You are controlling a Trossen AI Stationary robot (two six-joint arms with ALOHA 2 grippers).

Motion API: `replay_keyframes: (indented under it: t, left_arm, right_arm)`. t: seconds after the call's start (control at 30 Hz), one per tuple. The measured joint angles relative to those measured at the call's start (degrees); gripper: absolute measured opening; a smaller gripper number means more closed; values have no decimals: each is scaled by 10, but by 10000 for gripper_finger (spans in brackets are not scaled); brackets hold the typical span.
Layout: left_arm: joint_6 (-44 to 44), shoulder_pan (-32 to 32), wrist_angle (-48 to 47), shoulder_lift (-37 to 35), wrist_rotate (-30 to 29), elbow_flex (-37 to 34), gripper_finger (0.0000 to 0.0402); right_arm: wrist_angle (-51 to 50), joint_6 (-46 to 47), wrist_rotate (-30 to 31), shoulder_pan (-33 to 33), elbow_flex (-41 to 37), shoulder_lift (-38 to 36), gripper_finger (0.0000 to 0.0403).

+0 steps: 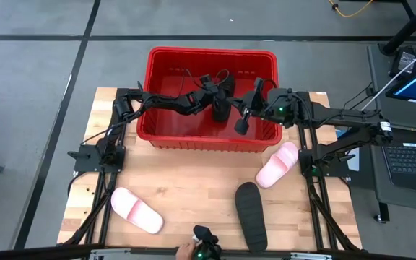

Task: Pick and place slides into bin
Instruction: Put the left black slide into the red bin

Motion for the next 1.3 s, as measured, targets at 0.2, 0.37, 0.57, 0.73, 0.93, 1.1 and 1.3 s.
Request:
replay_keyframes:
  t: [0.2,0.37,0.57,0.73,0.93,1.1,1.3]
  left_arm:
    - [17,0,-1,-2,-25,0,5]
    - [25,-4,-8,-2,-32,0,5]
    - [37,-13,-36,-2,-50,0,5]
    - [40,-13,-33,-2,-53,0,5]
    - [40,-13,-44,-3,-33,0,6]
    - [40,-12,-48,-3,-25,0,7]
    - [40,-13,-44,-3,-30,0,36]
  right_arm:
    - [0,0,0,0,0,0,7]
    - [-1,0,0,0,0,0,8]
    - [-2,-1,0,0,0,0,9]
    - [-5,-1,0,0,0,0,9]
    - [-10,0,0,0,0,0,9]
    - [-15,1,0,6,0,0,9]
    - [-15,1,0,15,0,0,9]
